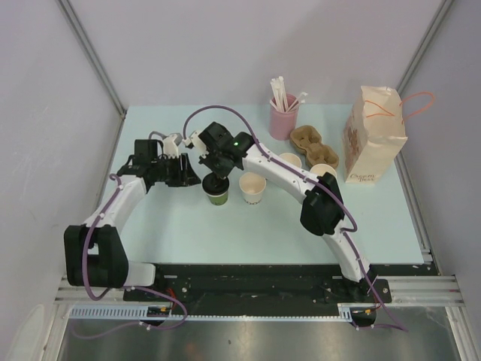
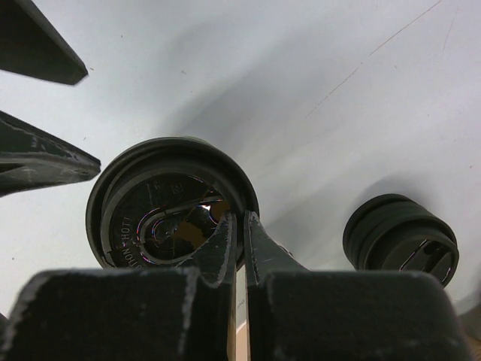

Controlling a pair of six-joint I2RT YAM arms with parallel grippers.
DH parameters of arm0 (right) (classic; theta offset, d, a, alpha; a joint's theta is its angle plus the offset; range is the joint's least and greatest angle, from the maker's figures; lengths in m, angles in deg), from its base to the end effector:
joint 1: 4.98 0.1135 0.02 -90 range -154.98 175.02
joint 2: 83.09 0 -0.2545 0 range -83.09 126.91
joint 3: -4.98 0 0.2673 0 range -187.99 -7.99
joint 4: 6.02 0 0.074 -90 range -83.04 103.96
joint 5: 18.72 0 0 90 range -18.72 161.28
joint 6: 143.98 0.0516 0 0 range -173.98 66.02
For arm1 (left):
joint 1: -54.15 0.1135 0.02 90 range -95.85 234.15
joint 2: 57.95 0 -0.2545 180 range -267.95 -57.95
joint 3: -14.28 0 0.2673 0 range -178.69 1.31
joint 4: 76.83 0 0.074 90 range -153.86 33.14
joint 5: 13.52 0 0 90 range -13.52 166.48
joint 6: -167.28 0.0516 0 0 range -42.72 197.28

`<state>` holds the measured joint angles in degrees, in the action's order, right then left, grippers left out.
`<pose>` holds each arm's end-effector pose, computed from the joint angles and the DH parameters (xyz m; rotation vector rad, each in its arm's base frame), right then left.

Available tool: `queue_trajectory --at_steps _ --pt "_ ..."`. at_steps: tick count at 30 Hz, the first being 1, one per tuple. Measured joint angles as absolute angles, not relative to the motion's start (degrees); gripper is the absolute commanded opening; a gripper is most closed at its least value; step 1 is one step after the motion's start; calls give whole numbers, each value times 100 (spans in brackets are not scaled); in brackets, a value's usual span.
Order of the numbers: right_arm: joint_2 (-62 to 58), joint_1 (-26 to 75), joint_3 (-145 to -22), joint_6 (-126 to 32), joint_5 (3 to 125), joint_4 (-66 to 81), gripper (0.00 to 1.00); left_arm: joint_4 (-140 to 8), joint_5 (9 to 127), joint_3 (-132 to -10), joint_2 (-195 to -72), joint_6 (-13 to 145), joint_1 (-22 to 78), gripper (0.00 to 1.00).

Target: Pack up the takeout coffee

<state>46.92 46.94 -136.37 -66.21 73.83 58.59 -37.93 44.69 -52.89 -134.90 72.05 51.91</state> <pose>0.3230 0.4085 0.2604 -1.3194 2.1404 0.2307 0.3025 -0.0390 0.2275 0.1920 2.3689 -0.7295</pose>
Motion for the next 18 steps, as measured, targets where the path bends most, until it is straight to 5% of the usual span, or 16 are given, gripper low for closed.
queue_trajectory --at_steps 18 --pt "4211 4736 -12715 -6510 7516 5160 0 -4046 3564 -5131 -13982 6809 5204 33"
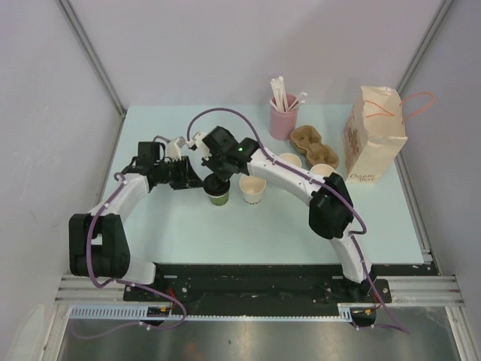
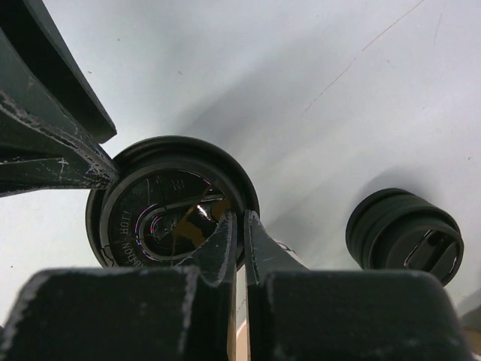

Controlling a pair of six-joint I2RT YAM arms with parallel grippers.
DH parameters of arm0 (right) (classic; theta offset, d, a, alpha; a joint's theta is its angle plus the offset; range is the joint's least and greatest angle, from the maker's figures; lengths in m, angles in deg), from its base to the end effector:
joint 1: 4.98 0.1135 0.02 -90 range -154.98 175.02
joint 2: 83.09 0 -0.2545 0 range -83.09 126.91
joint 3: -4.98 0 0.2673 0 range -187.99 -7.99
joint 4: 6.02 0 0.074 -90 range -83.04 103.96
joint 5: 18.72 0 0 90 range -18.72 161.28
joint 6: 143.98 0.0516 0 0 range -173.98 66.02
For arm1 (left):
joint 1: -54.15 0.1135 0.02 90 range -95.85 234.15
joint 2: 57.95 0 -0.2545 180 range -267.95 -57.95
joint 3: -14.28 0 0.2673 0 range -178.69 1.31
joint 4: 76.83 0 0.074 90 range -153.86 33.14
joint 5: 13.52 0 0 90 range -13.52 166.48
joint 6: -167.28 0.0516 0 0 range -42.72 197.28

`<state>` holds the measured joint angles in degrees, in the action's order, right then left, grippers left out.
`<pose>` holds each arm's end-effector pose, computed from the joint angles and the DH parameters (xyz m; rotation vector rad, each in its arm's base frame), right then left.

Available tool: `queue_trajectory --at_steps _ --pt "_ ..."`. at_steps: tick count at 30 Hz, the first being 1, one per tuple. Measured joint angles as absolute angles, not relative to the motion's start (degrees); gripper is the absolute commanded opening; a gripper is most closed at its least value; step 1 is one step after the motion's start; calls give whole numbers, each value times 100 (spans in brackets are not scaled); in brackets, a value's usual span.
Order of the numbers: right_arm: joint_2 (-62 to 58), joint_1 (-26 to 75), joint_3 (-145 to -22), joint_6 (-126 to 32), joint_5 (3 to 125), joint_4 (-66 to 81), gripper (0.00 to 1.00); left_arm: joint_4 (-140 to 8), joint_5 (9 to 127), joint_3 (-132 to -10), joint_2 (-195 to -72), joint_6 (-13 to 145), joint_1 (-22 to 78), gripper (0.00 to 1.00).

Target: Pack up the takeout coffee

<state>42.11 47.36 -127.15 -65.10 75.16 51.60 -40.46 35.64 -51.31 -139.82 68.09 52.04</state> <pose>0.3153 0.4028 0.2566 -1.2719 2.1137 0.2319 0.3077 -0.0451 0.2007 0.1531 2.4114 -0.9680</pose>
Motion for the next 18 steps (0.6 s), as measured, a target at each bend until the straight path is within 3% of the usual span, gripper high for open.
queue_trajectory --at_steps 18 --pt "3510 4751 -11377 -6237 7606 4074 0 -4383 3212 -4950 -14095 6717 5209 10"
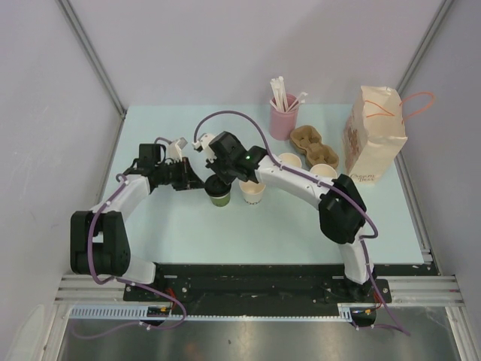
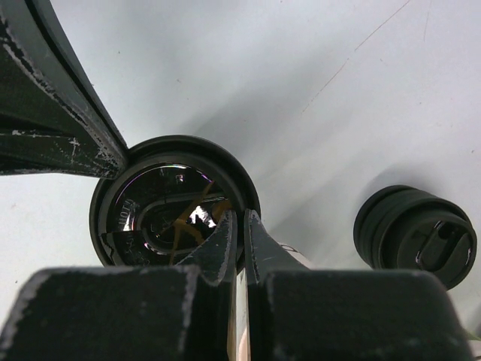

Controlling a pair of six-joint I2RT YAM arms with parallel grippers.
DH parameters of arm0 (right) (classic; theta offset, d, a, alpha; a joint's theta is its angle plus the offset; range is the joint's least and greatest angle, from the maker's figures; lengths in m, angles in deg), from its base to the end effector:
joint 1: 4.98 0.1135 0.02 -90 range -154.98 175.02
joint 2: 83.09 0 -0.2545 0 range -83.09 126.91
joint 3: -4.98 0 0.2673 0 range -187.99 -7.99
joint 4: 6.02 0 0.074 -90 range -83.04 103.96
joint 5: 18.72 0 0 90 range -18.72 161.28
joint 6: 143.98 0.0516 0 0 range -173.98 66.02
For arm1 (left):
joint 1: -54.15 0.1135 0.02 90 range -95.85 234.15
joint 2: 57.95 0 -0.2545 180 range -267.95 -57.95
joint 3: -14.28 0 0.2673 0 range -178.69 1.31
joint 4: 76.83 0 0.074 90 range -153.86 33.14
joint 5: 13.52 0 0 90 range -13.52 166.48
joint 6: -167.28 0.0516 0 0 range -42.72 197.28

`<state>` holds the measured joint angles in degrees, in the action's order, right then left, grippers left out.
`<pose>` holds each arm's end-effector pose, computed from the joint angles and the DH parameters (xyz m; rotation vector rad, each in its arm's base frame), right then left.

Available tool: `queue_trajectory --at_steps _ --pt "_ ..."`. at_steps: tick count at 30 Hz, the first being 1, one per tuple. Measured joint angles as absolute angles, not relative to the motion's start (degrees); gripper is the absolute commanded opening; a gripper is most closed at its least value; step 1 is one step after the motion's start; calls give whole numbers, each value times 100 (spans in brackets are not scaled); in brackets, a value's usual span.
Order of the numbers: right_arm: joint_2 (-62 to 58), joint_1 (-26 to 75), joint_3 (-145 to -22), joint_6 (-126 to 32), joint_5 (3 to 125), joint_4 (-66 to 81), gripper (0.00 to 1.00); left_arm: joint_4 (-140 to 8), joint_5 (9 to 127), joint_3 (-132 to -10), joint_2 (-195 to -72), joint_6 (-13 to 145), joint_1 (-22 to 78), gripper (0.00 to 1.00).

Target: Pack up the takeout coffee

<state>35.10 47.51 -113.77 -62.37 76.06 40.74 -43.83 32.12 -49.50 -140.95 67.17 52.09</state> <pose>0.3044 0.3895 0.2499 -1.1762 2.0808 0.2682 0.3078 -0.0472 0.1905 0.1636 2.3903 -1.0480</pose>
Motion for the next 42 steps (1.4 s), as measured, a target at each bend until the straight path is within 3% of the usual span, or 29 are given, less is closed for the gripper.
queue_trajectory --at_steps 9,12,15,28,42 --pt "3046 4753 -10483 -6044 7648 3254 0 -4575 3230 -4889 -14109 6735 5121 5" --pt "3044 4756 -10476 -6027 7678 3239 19 -4571 3284 -4902 -14080 6746 5056 6" --pt "3044 4780 -10511 -6046 7685 3287 29 -4560 3424 -4906 -14010 6789 4979 6" --pt "3324 4900 -11255 -6066 7621 3816 39 -4099 4093 -4904 -13575 7080 4813 12" --pt "3457 4426 -11757 -6040 6861 4222 66 -3922 3977 -4906 -13477 7071 4784 22"
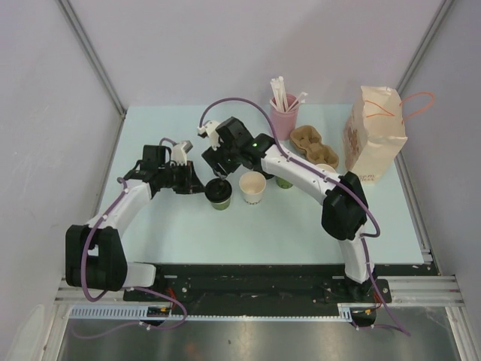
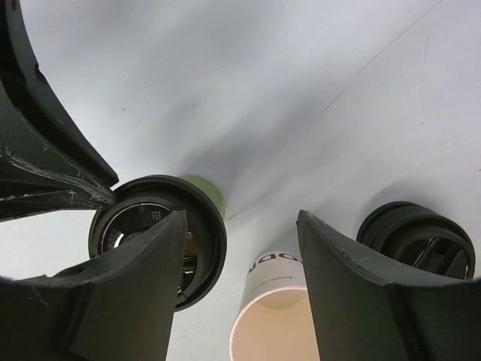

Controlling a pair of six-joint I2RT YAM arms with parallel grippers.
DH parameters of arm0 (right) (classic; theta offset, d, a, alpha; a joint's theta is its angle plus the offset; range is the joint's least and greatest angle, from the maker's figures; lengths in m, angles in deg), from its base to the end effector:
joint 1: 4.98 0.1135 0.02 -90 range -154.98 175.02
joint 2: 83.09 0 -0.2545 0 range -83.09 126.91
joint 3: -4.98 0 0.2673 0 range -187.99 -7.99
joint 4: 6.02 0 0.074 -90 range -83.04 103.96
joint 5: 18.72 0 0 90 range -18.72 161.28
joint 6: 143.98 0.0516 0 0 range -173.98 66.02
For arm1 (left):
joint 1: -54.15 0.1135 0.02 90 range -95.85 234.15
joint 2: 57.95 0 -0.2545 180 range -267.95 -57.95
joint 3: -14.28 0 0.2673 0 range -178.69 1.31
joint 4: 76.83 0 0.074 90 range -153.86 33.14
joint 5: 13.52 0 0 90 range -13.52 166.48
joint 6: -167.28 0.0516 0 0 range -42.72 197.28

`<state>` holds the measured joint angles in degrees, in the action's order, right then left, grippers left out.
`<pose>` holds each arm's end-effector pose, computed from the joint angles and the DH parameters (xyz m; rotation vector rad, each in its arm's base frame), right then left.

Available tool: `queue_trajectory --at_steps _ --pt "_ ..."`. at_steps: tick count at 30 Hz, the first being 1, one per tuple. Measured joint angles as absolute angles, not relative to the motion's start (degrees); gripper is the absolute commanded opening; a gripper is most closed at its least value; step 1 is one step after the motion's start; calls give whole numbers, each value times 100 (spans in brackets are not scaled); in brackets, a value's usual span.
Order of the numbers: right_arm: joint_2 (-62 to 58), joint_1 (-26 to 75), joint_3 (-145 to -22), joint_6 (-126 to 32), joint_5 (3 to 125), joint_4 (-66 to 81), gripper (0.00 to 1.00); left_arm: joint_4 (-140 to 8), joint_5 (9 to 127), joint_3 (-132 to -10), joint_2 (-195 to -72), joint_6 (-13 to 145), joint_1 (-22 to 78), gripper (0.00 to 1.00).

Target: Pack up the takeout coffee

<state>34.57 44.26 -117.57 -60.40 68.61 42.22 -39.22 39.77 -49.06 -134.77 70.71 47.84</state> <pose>0.3219 0.3771 0.2755 -1.1255 2.0810 0.4237 0.2892 -0.0630 0.2092 0.2757 2.3992 -0.8858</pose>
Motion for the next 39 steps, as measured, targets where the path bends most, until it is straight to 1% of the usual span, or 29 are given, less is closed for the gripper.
queue_trajectory --at_steps 7,10,11,14,21,25,26,29,32,39 --pt "3444 4369 -11923 -6003 6618 4227 74 -3919 3964 -4906 -13477 7067 4861 24" --pt "3400 4364 -11919 -5935 6581 4229 70 -3919 3933 -4906 -13477 7065 4903 26" --pt "3361 4364 -11899 -5845 6581 4229 64 -3917 3918 -4906 -13477 7065 4913 26" --pt "2959 4364 -11528 -5419 6609 4104 54 -3917 3874 -4906 -13477 7065 4959 27" --pt "1398 4364 -9797 -4051 6732 3613 50 -3915 3866 -4906 -13477 7069 5031 32" --pt "1094 4362 -9231 -3349 6699 3363 43 -3898 3872 -4945 -13477 7069 5031 36" --pt "1094 4360 -9130 -3185 6671 3311 40 -3893 3872 -4974 -13477 7067 5031 36" --pt "1175 4351 -8876 -2759 6563 3186 34 -3891 3870 -5048 -13494 7065 5025 36" --pt "1331 4325 -8817 -2405 6476 3081 32 -3902 3857 -5129 -13601 7063 5014 34" --pt "1422 4316 -8715 -2042 6382 2911 33 -3911 3831 -5136 -13726 7058 4970 34"
